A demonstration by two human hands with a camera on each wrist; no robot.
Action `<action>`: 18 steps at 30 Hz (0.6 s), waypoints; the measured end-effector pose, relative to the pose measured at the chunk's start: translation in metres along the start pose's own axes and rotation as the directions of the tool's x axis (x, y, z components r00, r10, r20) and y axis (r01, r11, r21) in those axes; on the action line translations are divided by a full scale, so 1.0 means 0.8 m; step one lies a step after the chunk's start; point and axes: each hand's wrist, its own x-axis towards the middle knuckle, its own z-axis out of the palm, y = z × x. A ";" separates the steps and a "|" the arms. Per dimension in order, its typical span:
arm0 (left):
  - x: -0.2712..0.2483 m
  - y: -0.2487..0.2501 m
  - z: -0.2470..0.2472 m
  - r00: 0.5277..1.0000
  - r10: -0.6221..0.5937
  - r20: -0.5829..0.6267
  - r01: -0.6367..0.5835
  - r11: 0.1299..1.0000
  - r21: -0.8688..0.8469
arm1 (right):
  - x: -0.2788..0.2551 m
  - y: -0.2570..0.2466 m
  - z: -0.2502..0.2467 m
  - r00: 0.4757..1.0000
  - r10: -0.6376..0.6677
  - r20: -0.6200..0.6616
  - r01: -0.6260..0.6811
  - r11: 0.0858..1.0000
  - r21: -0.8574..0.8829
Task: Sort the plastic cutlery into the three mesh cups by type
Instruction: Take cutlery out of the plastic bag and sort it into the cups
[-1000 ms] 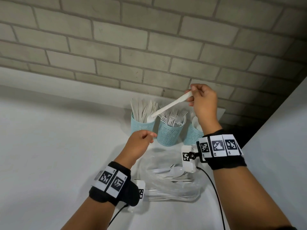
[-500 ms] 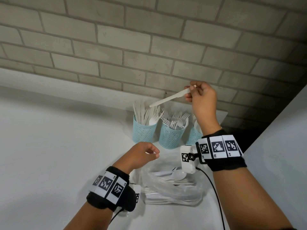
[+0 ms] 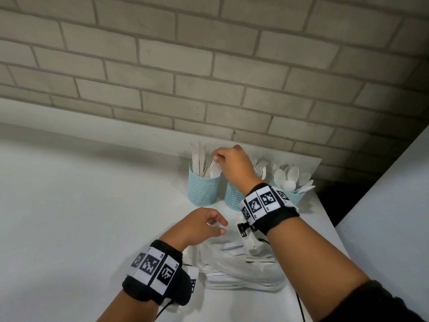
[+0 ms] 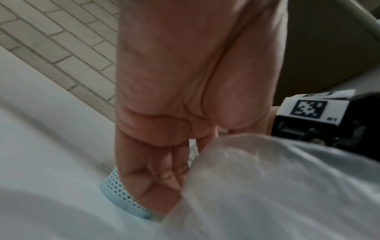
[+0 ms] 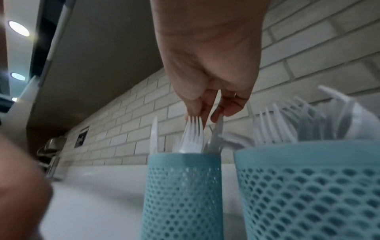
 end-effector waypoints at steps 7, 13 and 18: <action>0.000 -0.006 -0.002 1.000 -0.010 -0.012 0.009 1.000 -0.025 | 0.005 -0.006 -0.021 0.947 -0.001 0.320 0.095 0.955 -0.281; 0.000 -0.001 0.004 1.000 0.002 0.007 -0.002 1.000 -0.004 | -0.004 0.004 -0.025 0.968 -0.042 0.247 0.121 0.942 -0.313; -0.001 -0.001 -0.001 1.000 -0.018 -0.014 0.018 1.000 -0.018 | 0.004 0.007 -0.060 0.985 -0.023 -0.173 0.012 0.998 -0.064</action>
